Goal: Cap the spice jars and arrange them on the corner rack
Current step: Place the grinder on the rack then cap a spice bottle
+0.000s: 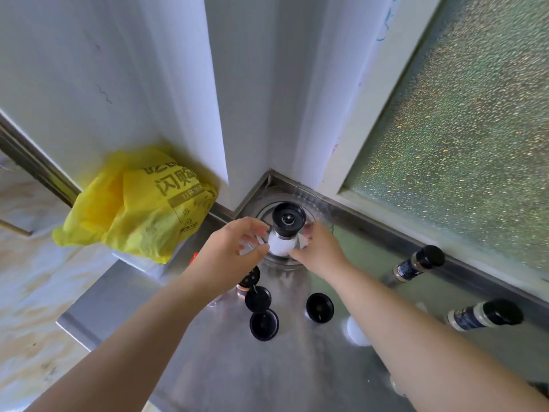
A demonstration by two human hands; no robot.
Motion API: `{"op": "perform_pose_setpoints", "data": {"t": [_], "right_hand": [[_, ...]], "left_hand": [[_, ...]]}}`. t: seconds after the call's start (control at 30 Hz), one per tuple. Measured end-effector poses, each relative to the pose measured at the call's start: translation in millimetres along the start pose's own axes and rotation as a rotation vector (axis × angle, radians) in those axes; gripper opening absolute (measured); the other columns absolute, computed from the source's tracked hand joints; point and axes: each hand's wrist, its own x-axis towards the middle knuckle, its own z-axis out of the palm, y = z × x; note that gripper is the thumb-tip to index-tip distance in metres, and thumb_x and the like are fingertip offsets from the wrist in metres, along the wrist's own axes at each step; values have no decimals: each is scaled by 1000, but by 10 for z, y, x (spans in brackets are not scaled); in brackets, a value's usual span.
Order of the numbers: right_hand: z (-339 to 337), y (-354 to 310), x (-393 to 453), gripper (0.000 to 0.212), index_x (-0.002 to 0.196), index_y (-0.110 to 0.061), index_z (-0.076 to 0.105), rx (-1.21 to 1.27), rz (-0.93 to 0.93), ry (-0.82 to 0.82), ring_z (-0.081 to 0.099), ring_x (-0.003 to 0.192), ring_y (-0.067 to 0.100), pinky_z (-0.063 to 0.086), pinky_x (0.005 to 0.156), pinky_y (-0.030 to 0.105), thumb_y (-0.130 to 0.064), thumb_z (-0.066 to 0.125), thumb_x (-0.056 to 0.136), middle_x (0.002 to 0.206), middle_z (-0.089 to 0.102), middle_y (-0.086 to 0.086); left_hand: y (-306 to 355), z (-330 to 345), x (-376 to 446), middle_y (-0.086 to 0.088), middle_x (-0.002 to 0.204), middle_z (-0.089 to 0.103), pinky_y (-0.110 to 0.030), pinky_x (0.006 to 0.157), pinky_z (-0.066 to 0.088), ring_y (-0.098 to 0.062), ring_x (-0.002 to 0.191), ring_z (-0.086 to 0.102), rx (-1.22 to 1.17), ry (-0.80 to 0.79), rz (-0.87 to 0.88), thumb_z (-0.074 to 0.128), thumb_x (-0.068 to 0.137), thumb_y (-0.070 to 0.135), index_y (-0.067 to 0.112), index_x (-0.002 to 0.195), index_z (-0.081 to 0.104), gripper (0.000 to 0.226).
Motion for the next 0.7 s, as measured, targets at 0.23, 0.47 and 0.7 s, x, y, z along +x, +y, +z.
{"op": "perform_pose_setpoints", "data": {"t": [0.23,0.47,0.7], "right_hand": [[131,21,-515,61,130,-27,44,-77,-205,-259,51,97,8,40,82,20,2,51,76,116,48,-7],[414,-151,-556,98,144,-34,9,-447,-526,-369,30,135,16,40,97,30,-11,69,71,151,13,-10],[573,-225,-527,62,135,-23,31,-380,-473,-297,45,123,24,43,95,38,-15,59,81,143,28,-3]], "left_hand": [[-62,57,-459,10,87,60,-17,62,49,-6,78,58,-118,150,-50,57,83,8,33,87,57,25],[-261,118,-770,0,93,63,-30,76,50,-16,84,60,-150,190,-83,59,80,7,40,83,53,34],[-444,154,-990,2,97,62,-28,76,49,-18,84,60,-146,216,-108,60,80,8,34,88,56,27]]}}
